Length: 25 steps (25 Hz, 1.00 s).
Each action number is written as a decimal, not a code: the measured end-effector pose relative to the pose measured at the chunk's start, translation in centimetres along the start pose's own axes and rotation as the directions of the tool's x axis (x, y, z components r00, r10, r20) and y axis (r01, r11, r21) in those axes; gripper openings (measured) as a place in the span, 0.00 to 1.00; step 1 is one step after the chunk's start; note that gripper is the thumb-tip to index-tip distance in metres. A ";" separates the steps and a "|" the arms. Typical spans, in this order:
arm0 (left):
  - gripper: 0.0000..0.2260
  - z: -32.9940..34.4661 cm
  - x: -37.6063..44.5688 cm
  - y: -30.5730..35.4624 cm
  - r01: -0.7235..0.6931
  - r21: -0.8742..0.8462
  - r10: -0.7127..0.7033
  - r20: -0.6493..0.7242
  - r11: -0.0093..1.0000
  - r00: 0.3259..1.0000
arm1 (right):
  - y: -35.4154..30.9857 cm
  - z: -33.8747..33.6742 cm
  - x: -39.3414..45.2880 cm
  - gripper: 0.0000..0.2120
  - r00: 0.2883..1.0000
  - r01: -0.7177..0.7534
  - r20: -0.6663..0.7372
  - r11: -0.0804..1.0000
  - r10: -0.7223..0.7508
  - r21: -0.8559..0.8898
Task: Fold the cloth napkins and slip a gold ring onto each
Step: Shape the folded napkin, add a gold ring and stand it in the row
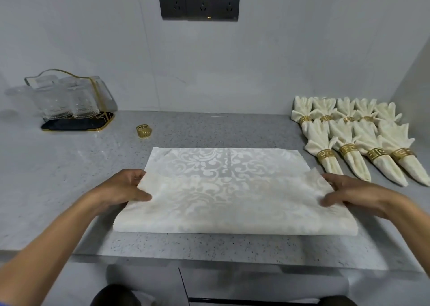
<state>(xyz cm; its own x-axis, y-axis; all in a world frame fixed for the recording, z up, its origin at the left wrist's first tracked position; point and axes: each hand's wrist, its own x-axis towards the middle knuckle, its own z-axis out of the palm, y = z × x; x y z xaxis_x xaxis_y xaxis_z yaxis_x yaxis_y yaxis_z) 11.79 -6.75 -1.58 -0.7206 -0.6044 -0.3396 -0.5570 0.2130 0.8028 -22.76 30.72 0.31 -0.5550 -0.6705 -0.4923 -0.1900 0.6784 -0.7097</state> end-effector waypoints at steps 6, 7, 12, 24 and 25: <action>0.07 -0.7 -1.5 -1.4 0.006 0.038 -0.012 0.164 0.999 0.986 | 0.2 1.4 -2.1 0.04 0.998 0.066 0.027 0.993 -0.064 -0.099; 0.07 -0.5 -1.2 -1.5 -0.040 0.005 0.040 0.064 0.999 0.997 | 0.0 1.7 -1.9 0.05 0.992 0.100 -0.077 0.993 -0.105 -0.061; 0.03 0.2 1.1 -2.6 -0.154 0.233 0.218 -0.280 0.960 0.935 | 0.3 2.4 0.4 0.03 0.925 0.107 -0.371 0.994 -0.087 0.035; 0.09 0.6 4.1 -3.4 -0.131 0.393 0.315 -0.453 0.910 0.834 | 1.8 3.7 4.7 0.12 0.686 0.057 -0.687 0.959 -0.240 -0.278; 0.10 0.5 4.3 -3.5 -0.135 0.395 0.324 -0.464 0.909 0.824 | 1.8 3.7 4.9 0.12 0.685 0.043 -0.691 0.959 -0.232 -0.279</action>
<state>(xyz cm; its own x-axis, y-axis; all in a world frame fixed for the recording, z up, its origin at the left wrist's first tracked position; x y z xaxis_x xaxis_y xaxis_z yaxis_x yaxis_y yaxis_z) 10.37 -9.69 -6.09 -0.5827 -0.7857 0.2079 -0.5720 0.5782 0.5818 -22.84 27.51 -5.25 -0.8956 -0.4089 0.1752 -0.4321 0.7061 -0.5610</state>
